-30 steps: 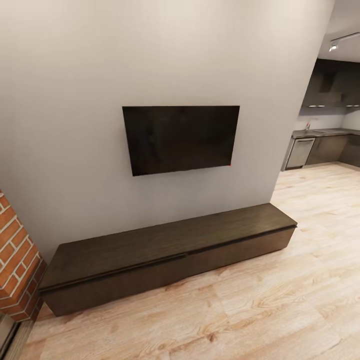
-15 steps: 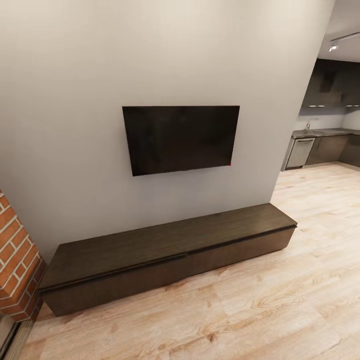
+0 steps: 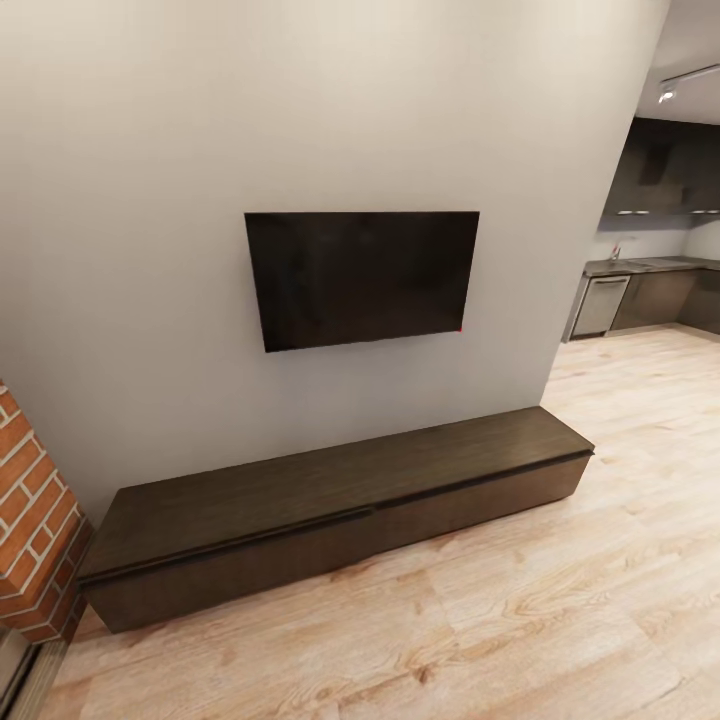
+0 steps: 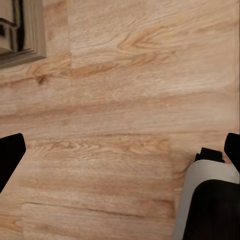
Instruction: Place each of the two pumpkins and all three candles from the living room inside a cabinet in the living room (use any cabinet), then make sure every cabinet is closed, and position the cauldron so it is next to a table in the living room.
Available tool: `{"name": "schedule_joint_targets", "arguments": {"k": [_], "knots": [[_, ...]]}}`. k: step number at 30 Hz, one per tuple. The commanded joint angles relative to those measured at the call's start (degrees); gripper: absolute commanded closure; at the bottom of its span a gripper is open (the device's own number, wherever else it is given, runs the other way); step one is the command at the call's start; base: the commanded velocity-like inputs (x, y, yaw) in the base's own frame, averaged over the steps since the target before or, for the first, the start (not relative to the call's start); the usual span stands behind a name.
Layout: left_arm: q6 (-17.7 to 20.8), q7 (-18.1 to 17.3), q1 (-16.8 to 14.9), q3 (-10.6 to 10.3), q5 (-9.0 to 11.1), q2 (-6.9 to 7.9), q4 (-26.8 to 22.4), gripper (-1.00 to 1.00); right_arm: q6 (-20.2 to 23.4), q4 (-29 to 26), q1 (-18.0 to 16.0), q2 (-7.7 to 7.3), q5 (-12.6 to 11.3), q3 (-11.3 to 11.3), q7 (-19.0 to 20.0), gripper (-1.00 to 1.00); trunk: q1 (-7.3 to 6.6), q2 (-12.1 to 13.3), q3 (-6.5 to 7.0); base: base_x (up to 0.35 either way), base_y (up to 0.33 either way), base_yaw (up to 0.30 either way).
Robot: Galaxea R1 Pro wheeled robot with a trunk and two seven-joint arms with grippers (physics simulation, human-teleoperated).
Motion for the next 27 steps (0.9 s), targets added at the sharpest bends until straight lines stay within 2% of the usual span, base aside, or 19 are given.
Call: {"name": "schedule_joint_targets", "arguments": {"k": [1, 6, 12, 21, 22, 24, 27], "knots": [[-0.14, 0.17, 0.01, -0.43, 0.51, -0.16, -0.37, -1.0, -0.32, 0.24, -0.08, -0.08, -0.47, 0.49, -0.03, -1.0, 0.03, -0.12, -0.12, 0.0, 0.0, 0.0], [-0.19, 0.12, 0.06, -0.47, 0.29, -0.37, -1.17, -1.0, -0.41, 0.32, -0.05, -0.25, -0.46, 0.48, -0.01, -1.0, -0.81, 1.42, 0.57, 0.0, 0.0, 0.0], [-0.07, -0.96, 0.07, -0.7, 0.08, -0.35, -1.24, -1.0, -0.42, 0.33, -0.04, -0.35, -0.4, 0.47, 0.32, -1.0, -0.81, 1.42, 0.57, 0.0, 0.0, 0.0], [0.98, -3.85, -0.01, -0.5, -0.25, 1.08, -1.3, -1.0, 0.12, 0.62, -0.04, -0.42, -0.33, 0.44, 2.41, -1.0, -0.81, 1.42, 0.57, 0.0, 0.0, 0.0], [1.14, -18.58, -0.16, -0.5, -0.25, 1.23, -1.31, -1.0, 0.24, 0.73, -0.04, -0.43, -0.36, 0.42, 12.96, -1.0, -0.81, 1.42, 0.57, 0.0, 0.0, 0.0], [2.39, -20.69, -0.41, -0.49, -0.12, 1.82, -1.32, -1.0, 0.41, 0.81, -0.04, -0.45, -0.38, 0.4, 17.09, -1.0, -0.81, 1.42, 0.57, 0.0, 0.0, 0.0], [6.8, -25.47, -0.67, -0.43, -0.14, 3.03, -1.56, -1.0, 0.5, 0.84, -0.04, -0.5, -0.38, 0.4, 19.45, -1.0, -0.81, 1.42, 0.57, 0.0, 0.0, 0.0]]}}
